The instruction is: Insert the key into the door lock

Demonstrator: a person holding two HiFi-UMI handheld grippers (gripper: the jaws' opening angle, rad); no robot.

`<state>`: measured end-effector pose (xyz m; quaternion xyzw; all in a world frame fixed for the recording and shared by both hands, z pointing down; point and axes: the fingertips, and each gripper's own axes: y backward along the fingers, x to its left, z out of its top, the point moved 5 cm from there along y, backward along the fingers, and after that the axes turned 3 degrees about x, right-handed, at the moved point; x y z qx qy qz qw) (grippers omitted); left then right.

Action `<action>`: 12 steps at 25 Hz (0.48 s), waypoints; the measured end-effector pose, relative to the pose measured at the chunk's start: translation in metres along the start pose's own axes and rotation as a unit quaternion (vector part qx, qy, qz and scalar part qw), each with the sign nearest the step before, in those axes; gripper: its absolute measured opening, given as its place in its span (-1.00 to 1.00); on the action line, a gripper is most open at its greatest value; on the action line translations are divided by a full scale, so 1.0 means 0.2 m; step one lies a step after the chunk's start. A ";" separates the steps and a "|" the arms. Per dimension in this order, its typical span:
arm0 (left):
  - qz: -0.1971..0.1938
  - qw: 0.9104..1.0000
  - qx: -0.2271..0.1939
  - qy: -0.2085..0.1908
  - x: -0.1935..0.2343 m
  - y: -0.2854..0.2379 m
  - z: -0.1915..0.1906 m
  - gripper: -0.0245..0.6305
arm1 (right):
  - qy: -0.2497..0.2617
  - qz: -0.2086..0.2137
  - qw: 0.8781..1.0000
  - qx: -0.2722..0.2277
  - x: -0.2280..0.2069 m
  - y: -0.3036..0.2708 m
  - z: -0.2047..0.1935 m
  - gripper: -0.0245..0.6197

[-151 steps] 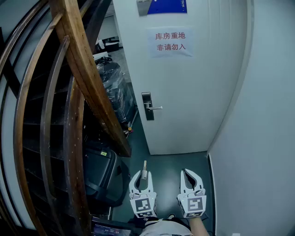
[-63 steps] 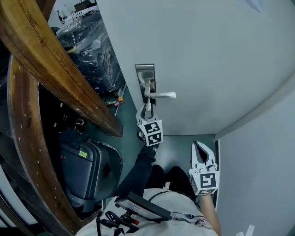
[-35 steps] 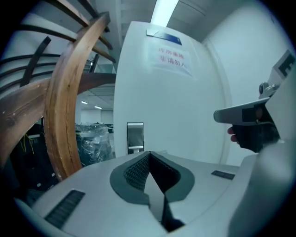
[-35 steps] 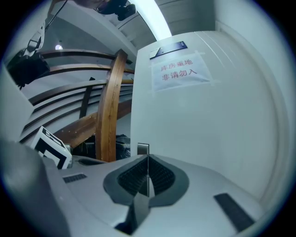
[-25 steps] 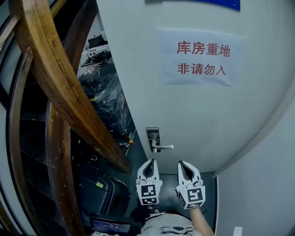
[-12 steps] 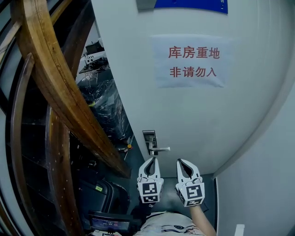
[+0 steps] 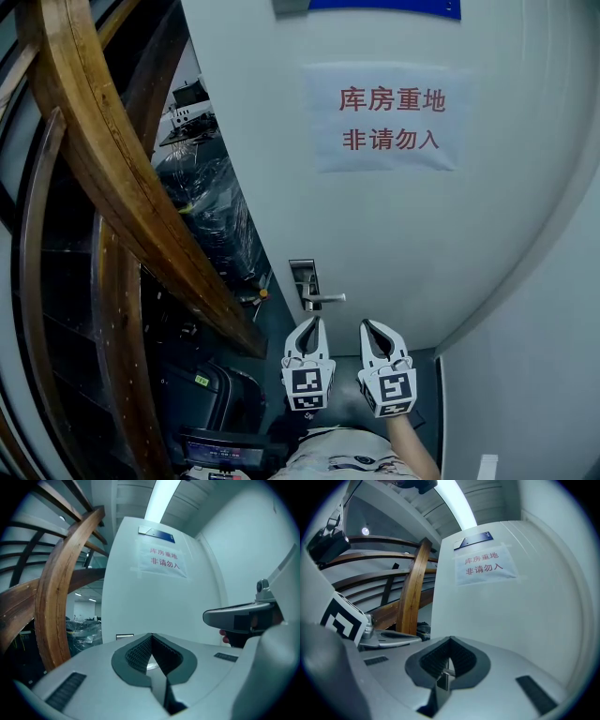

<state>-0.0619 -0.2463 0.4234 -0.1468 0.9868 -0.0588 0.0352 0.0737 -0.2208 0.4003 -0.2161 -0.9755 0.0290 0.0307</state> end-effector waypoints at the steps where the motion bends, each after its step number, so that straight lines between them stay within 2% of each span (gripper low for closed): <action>1: 0.000 1.000 0.001 0.000 0.00 0.00 0.00 -0.91 | 0.000 0.000 1.000 0.000 0.00 0.00 0.00 -0.90; 12: 0.003 1.000 0.007 0.004 0.04 -0.01 -0.02 -0.91 | -0.003 -0.004 1.000 0.005 0.02 -0.04 -0.02 -0.90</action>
